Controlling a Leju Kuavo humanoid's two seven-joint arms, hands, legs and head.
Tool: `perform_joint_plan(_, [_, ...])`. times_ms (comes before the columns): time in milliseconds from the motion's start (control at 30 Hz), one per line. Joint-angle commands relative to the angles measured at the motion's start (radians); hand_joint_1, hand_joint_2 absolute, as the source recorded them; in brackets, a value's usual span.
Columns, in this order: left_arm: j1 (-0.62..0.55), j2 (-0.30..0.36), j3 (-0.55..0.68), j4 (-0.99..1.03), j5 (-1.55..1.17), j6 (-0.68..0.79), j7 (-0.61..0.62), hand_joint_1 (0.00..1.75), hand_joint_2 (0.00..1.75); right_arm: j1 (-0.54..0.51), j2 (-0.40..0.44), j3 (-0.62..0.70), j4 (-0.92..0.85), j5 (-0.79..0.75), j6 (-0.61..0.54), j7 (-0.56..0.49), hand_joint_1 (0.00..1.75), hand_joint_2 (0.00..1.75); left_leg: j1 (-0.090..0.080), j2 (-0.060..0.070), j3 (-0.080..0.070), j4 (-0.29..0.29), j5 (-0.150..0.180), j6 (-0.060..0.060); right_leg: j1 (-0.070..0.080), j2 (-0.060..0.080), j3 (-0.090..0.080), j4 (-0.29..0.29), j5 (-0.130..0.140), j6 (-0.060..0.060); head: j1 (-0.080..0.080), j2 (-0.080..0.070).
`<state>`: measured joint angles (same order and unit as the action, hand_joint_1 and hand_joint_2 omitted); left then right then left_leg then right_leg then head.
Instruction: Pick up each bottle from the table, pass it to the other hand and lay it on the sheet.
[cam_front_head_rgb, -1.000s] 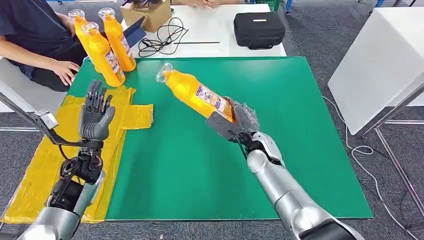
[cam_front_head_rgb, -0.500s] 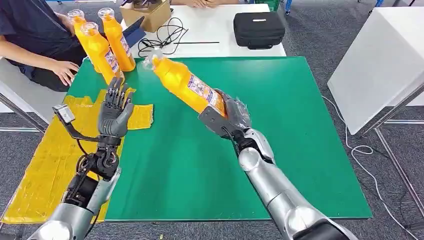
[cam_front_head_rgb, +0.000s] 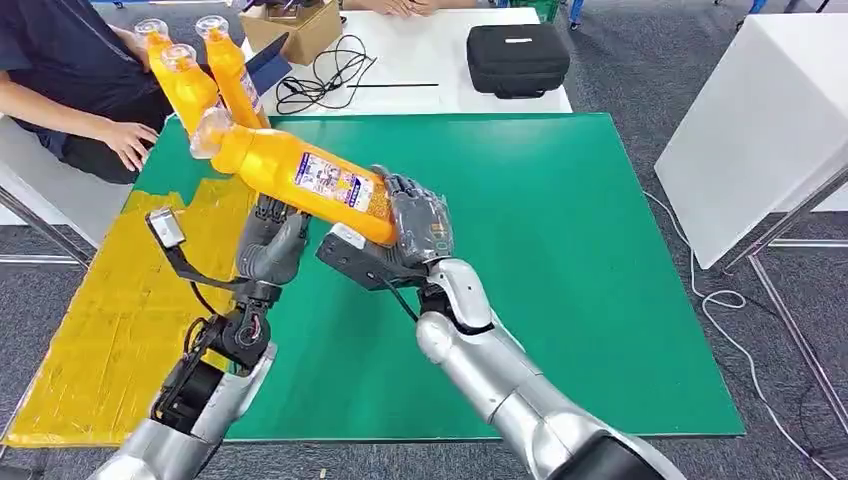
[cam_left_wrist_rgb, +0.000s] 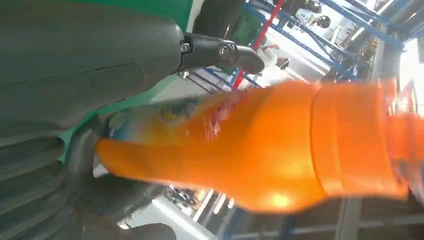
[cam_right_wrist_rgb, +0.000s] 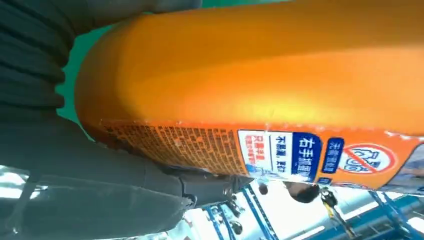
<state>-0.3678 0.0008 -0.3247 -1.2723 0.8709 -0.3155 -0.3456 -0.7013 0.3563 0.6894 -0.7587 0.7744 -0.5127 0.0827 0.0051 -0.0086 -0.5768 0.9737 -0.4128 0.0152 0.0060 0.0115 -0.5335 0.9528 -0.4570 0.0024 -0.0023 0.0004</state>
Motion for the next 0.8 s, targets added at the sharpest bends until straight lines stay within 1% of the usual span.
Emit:
perform_joint_plan(33, [0.133,0.019,-0.051,-0.220,-0.071,0.096,-0.071,0.00,1.75,-0.058,-0.007,0.177,0.122,-0.043,0.003,0.063,1.75,1.75,0.001,0.002,0.006,0.000,-0.004,0.000,0.001,0.001,0.006,-0.001,-0.002,0.002,0.000,0.000])
perform_joint_plan(100, [0.151,0.022,-0.050,-0.246,-0.106,0.130,-0.100,0.00,1.75,-0.038,-0.007,0.258,0.116,-0.078,0.016,0.073,1.75,1.75,0.000,0.002,0.003,-0.001,-0.002,0.000,0.000,0.001,0.003,-0.002,-0.001,0.001,0.000,0.000])
perform_joint_plan(133, [0.161,0.026,-0.044,-0.258,-0.116,0.140,-0.111,0.00,1.75,-0.026,-0.007,0.296,0.111,-0.094,0.015,0.080,1.75,1.75,0.001,0.002,0.006,0.000,-0.004,-0.001,0.001,0.001,0.006,-0.002,-0.002,0.002,0.000,0.000])
perform_joint_plan(200, [0.165,0.029,-0.038,-0.264,-0.116,0.139,-0.111,0.00,1.75,-0.020,-0.007,0.325,0.108,-0.105,0.000,0.095,1.75,1.75,0.000,0.001,0.002,-0.001,-0.001,0.000,0.000,0.000,0.002,-0.001,-0.001,0.001,-0.001,0.000])
perform_joint_plan(233, [0.172,0.028,-0.024,-0.271,-0.132,0.148,-0.125,0.00,1.75,-0.016,-0.007,0.354,0.107,-0.132,0.020,0.088,1.75,1.75,0.001,0.001,0.004,-0.001,-0.002,-0.001,0.000,-0.001,0.004,-0.002,-0.001,0.001,0.000,0.000])
perform_joint_plan(267, [0.182,0.027,-0.013,-0.282,-0.141,0.152,-0.133,0.00,1.75,-0.009,-0.007,0.381,0.108,-0.143,0.019,0.087,1.75,1.75,0.000,0.000,0.001,-0.001,-0.001,0.000,0.000,-0.001,0.001,-0.002,-0.001,0.001,0.000,0.000])
perform_joint_plan(300, [0.194,0.026,-0.001,-0.296,-0.155,0.159,-0.144,0.00,1.75,-0.003,-0.007,0.414,0.110,-0.149,0.031,0.094,1.75,1.75,0.002,0.001,0.005,-0.001,-0.003,-0.001,0.001,0.000,0.005,-0.003,-0.002,0.001,0.000,0.000])
perform_joint_plan(333, [0.209,0.023,0.016,-0.317,-0.164,0.164,-0.148,0.00,1.75,0.003,-0.007,0.468,0.107,-0.165,0.042,0.102,1.75,1.75,0.000,0.000,0.002,-0.001,-0.001,0.000,0.000,-0.001,0.002,-0.002,-0.001,0.001,-0.001,0.000])
perform_joint_plan(367, [0.213,0.025,0.020,-0.323,-0.165,0.164,-0.147,0.00,1.75,0.010,-0.007,0.483,0.101,-0.165,0.036,0.110,1.75,1.75,0.001,0.002,0.005,-0.001,-0.003,-0.001,0.001,0.000,0.005,-0.003,-0.002,0.001,0.000,0.000])
perform_joint_plan(400, [0.225,0.020,0.029,-0.340,-0.171,0.170,-0.144,0.00,1.75,0.007,-0.007,0.532,0.086,-0.173,0.049,0.131,1.75,1.75,0.001,0.003,0.003,-0.001,-0.002,0.000,0.001,0.001,0.002,-0.002,-0.001,0.001,0.000,0.000])
perform_joint_plan(433, [0.232,0.018,0.032,-0.348,-0.172,0.171,-0.142,0.00,1.75,0.004,-0.007,0.568,0.077,-0.167,0.060,0.141,1.75,1.75,0.001,0.003,0.005,-0.001,-0.003,0.000,0.001,0.001,0.005,-0.003,-0.002,0.001,0.000,0.000])
perform_joint_plan(467, [0.241,0.015,0.038,-0.359,-0.178,0.174,-0.145,0.00,1.75,0.005,-0.007,0.603,0.062,-0.161,0.062,0.165,1.75,1.75,0.002,0.002,0.004,-0.001,-0.003,0.000,0.001,0.001,0.004,-0.003,-0.001,0.001,0.000,0.000])
perform_joint_plan(533, [0.258,0.013,0.058,-0.388,-0.192,0.181,-0.159,0.00,1.75,0.014,-0.007,0.674,0.031,-0.118,0.086,0.186,1.75,1.75,0.002,0.001,0.007,0.000,-0.005,-0.001,0.002,-0.001,0.008,-0.003,-0.004,0.002,-0.001,0.000])
perform_joint_plan(567, [0.267,0.013,0.070,-0.401,-0.202,0.185,-0.166,0.00,1.75,0.026,-0.007,0.691,0.017,-0.103,0.094,0.191,1.75,1.75,0.001,0.002,0.001,-0.001,-0.001,0.000,0.001,0.001,0.000,-0.002,-0.001,0.000,0.000,0.000])
perform_joint_plan(600, [0.271,0.013,0.075,-0.408,-0.202,0.183,-0.166,0.00,1.75,0.034,-0.007,0.696,0.011,-0.095,0.093,0.199,1.75,1.75,0.002,0.002,0.004,0.000,-0.004,-0.001,0.002,0.000,0.005,-0.003,-0.002,0.001,0.000,0.000])
perform_joint_plan(667, [0.285,0.015,0.099,-0.427,-0.210,0.186,-0.170,0.00,1.75,0.051,-0.007,0.725,-0.002,-0.063,0.117,0.200,1.75,1.75,0.001,0.001,0.001,-0.001,-0.001,0.000,0.001,0.000,0.001,-0.002,-0.001,0.001,0.000,0.000])
perform_joint_plan(700, [0.291,0.017,0.111,-0.435,-0.210,0.185,-0.171,0.00,1.75,0.058,-0.007,0.733,-0.006,-0.052,0.118,0.202,1.75,1.75,0.001,0.001,0.005,-0.001,-0.003,-0.001,0.002,-0.001,0.005,-0.003,-0.002,0.001,-0.002,0.000])
perform_joint_plan(733, [0.291,0.017,0.111,-0.435,-0.210,0.185,-0.171,0.00,1.75,0.058,-0.007,0.733,-0.006,-0.052,0.118,0.202,1.75,1.75,0.001,0.001,0.001,-0.001,-0.001,0.000,0.001,0.000,0.000,-0.002,-0.001,0.000,0.000,0.000])
perform_joint_plan(800, [0.291,0.017,0.111,-0.435,-0.210,0.185,-0.171,0.00,1.75,0.058,-0.007,0.733,-0.006,-0.052,0.118,0.202,1.75,1.75,0.002,0.000,0.002,-0.001,-0.002,-0.001,0.001,-0.002,0.003,-0.003,-0.002,0.001,0.000,0.000])
